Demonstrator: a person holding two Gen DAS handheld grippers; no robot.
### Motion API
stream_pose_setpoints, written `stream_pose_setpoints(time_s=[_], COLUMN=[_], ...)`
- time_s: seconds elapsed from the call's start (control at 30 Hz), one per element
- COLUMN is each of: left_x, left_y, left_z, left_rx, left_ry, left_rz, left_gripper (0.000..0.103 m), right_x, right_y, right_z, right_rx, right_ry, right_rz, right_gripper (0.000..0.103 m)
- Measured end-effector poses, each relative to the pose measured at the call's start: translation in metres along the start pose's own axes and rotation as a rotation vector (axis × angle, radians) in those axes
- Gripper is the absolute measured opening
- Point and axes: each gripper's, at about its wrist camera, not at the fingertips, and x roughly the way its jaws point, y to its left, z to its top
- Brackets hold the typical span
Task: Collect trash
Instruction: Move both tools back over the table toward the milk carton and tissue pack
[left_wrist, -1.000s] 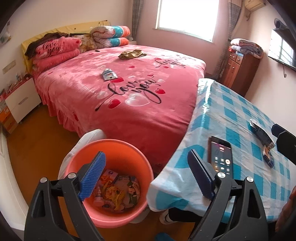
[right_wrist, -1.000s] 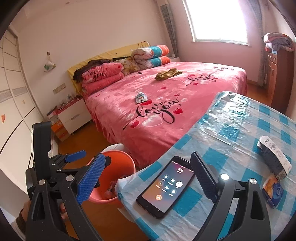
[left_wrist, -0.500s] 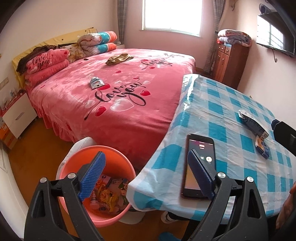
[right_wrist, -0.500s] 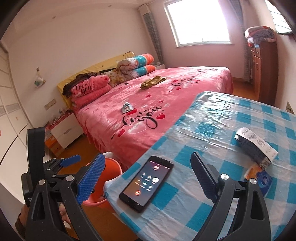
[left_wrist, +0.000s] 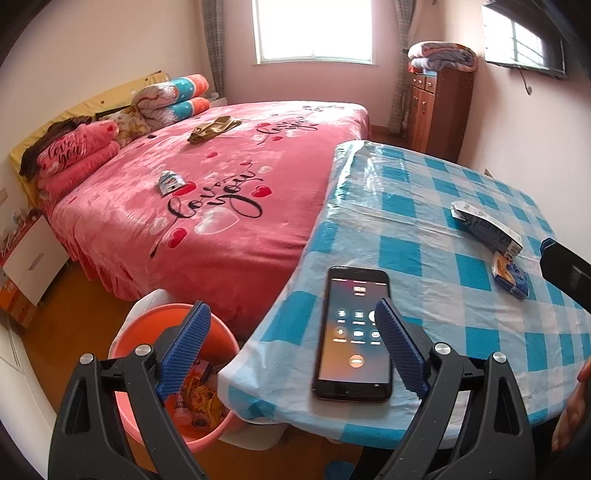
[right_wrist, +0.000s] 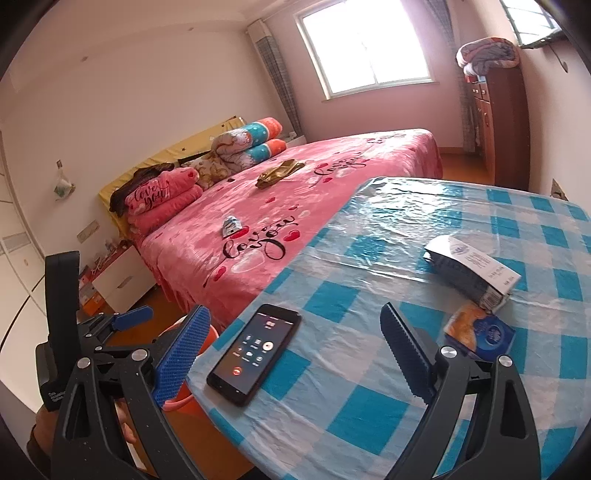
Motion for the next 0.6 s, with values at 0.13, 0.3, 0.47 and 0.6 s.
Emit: stream_pose_setpoints(time_s=[0.13, 0.3, 0.47, 0.6], left_x=[0.000, 0.000, 0.003, 0.006], left_y=[-0.015, -0.036, -0.058, -0.070], left_z=[0.002, 0.004, 0.004, 0.003], left_rx=[0.030, 0.076, 0.116, 0.132], left_ry=[0.001, 0.000, 0.004, 0.011], left_rz=[-0.005, -0.009, -0.024, -0.044], left_gripper=[0.091, 0.091, 0.091, 0.091], right_x=[-0.009, -0.017, -0.024, -0.025], right_y=[-0.015, -0.036, -0.063, -0.084], right_z=[-0.002, -0.004, -0.009, -0.015], right_rx=[0.026, 0.068, 0.118, 0.163], right_ry=[-0.021, -0.035, -0.040, -0.030], right_rz=[-0.017, -0.029, -0.047, -0.066], right_gripper=[0.092, 0.092, 0.092, 0.092])
